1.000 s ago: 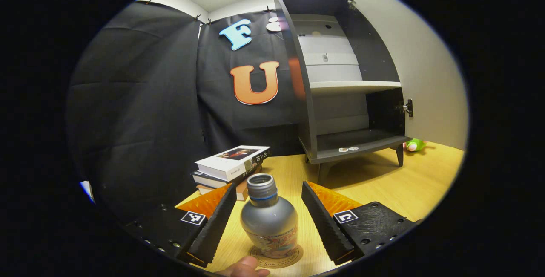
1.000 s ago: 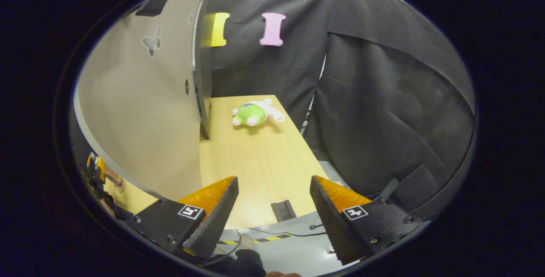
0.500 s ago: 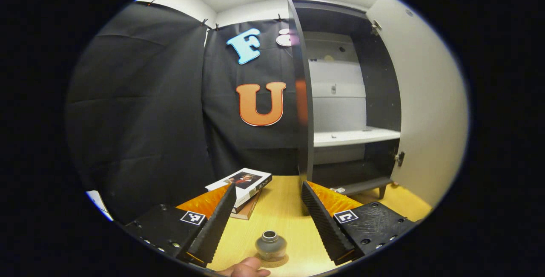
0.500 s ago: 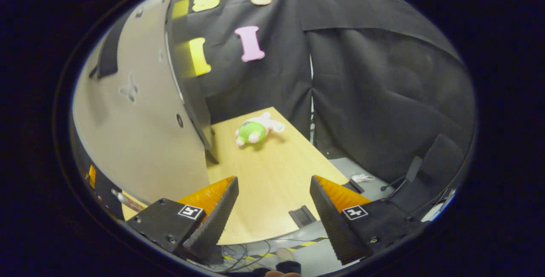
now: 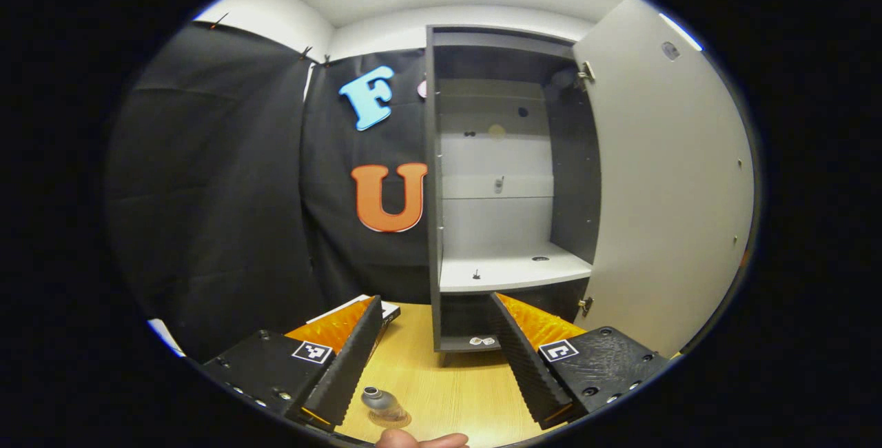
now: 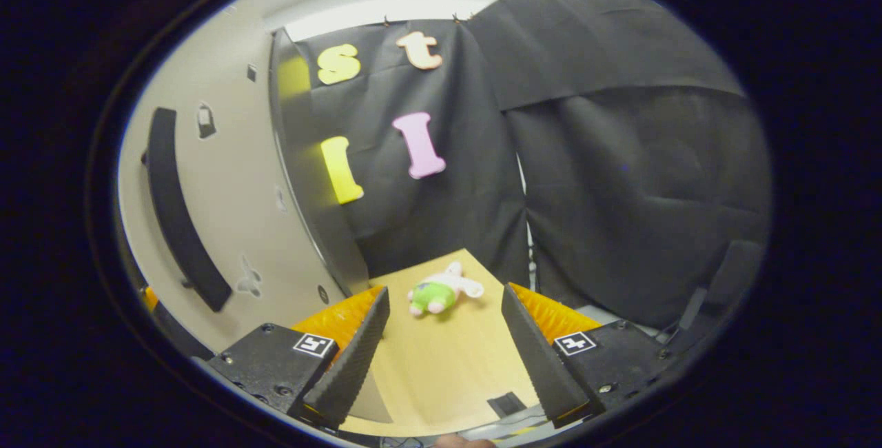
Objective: Open the cabinet door with the right hand, grasp the bottle in the cabinet with the left hand and place it on the coaster, then close the cabinet door with the right hand.
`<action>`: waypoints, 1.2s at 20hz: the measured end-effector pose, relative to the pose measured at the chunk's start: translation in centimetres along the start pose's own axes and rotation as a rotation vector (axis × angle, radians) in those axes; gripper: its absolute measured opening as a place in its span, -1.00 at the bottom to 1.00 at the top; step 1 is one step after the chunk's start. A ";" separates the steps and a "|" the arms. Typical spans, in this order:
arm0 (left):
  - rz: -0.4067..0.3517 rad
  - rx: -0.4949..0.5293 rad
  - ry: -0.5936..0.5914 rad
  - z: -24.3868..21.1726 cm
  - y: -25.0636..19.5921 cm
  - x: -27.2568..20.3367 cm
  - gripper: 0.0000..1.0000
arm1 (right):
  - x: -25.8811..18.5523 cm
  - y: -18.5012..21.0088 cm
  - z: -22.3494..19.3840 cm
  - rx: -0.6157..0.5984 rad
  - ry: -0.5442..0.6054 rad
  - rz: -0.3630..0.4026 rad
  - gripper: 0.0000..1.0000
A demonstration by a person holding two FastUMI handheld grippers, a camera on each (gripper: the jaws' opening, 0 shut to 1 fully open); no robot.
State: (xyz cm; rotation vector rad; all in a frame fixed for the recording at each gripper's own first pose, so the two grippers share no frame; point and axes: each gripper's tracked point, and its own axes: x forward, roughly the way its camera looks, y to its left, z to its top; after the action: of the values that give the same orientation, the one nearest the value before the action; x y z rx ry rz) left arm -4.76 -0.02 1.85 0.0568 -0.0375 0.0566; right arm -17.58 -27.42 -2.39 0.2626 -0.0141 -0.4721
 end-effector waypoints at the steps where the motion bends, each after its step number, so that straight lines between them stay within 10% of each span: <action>1: -0.016 0.010 -0.008 0.6 -1.0 0.0 0.86 | -0.3 0.0 1.8 -0.038 -0.047 0.002 0.96; 24: -0.081 0.004 0.010 0.2 -3.5 0.5 0.87 | -5.2 10.0 5.8 -0.019 -0.095 0.201 0.95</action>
State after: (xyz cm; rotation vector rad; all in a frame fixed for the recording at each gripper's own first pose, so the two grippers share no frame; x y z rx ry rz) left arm -4.08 -3.49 1.84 0.0618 -0.0255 -0.0244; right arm -18.15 -18.00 6.00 0.2170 -0.1275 -0.2846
